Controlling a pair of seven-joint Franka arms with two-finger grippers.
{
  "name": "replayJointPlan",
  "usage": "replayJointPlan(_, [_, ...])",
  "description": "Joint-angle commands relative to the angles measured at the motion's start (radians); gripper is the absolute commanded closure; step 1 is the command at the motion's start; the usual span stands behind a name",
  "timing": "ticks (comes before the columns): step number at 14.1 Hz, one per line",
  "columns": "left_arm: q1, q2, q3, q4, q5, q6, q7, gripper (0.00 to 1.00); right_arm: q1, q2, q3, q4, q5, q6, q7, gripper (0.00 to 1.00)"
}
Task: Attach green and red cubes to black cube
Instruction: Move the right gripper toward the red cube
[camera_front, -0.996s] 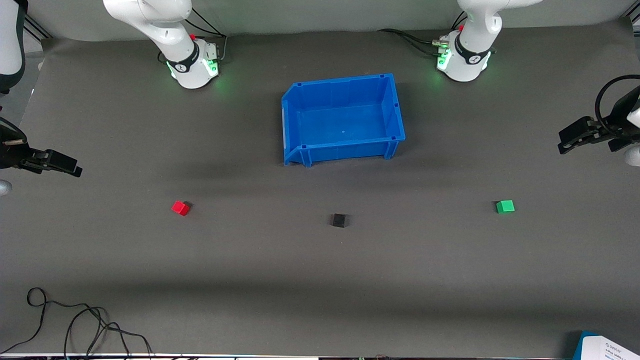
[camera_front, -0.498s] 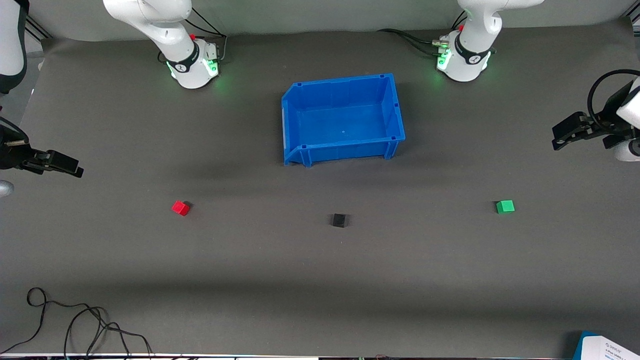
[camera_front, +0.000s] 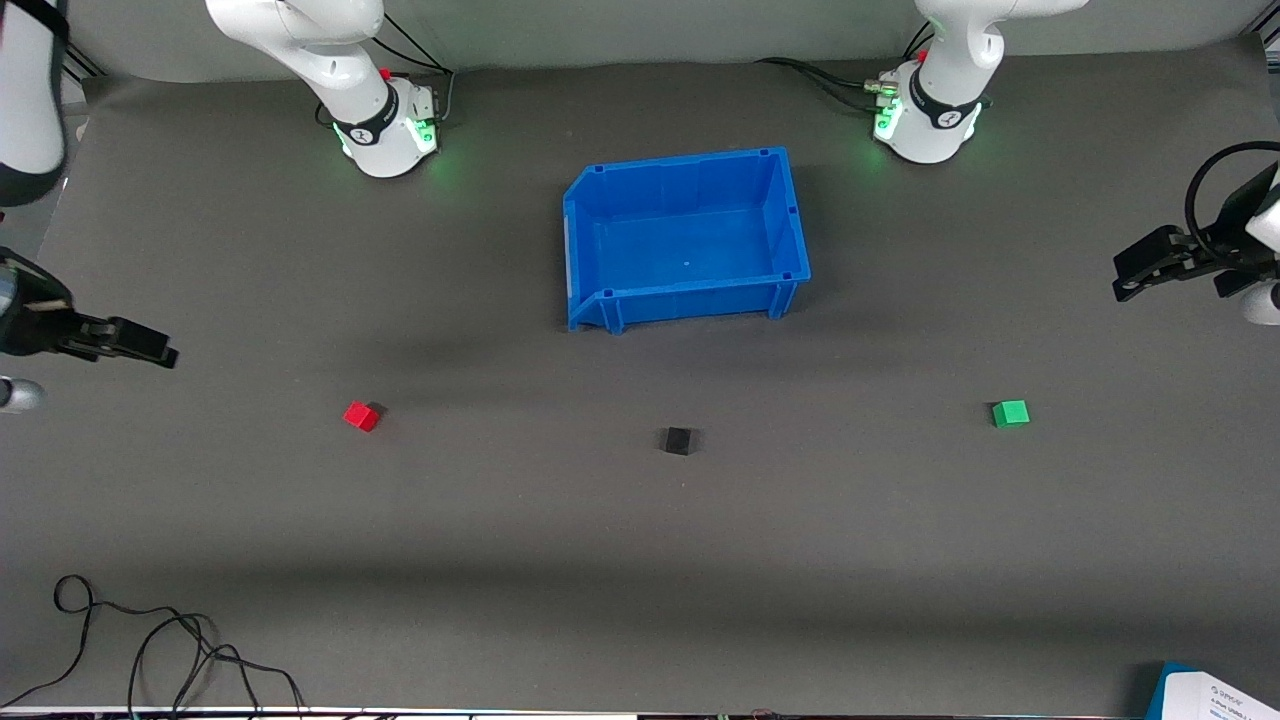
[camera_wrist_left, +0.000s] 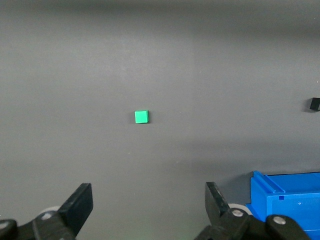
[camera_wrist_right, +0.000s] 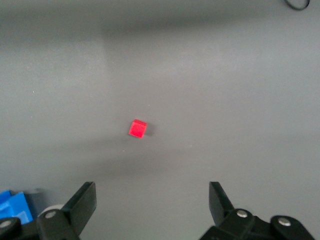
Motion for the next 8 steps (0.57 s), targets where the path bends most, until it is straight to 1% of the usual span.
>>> replayJointPlan(1, [-0.023,-0.018,0.02,-0.017,0.015,-0.008,0.014,0.0,0.042,0.059,-0.007,0.021,-0.003,-0.007,0.074,0.0])
replayJointPlan(3, [-0.021,-0.016,0.02,-0.018,0.015,-0.01,0.014,0.0,0.037,0.107,-0.007,0.039,0.012,0.007,0.08,0.0])
replayJointPlan(4, [-0.018,-0.016,0.02,-0.017,0.015,-0.01,0.014,0.0,0.037,0.147,-0.007,0.067,0.014,0.016,0.083,0.0])
replayJointPlan(6, [-0.009,-0.01,0.02,-0.015,0.012,-0.01,0.017,0.0,0.034,0.243,-0.007,0.186,0.009,0.03,0.049,0.0])
replayJointPlan(7, [-0.011,-0.01,0.02,-0.017,0.012,-0.011,0.017,0.0,0.036,0.26,-0.007,0.203,0.012,0.03,0.054,0.0])
replayJointPlan(8, [-0.011,-0.01,0.02,-0.017,0.012,-0.011,0.015,0.0,0.04,0.268,-0.007,0.197,0.012,0.028,0.055,0.0])
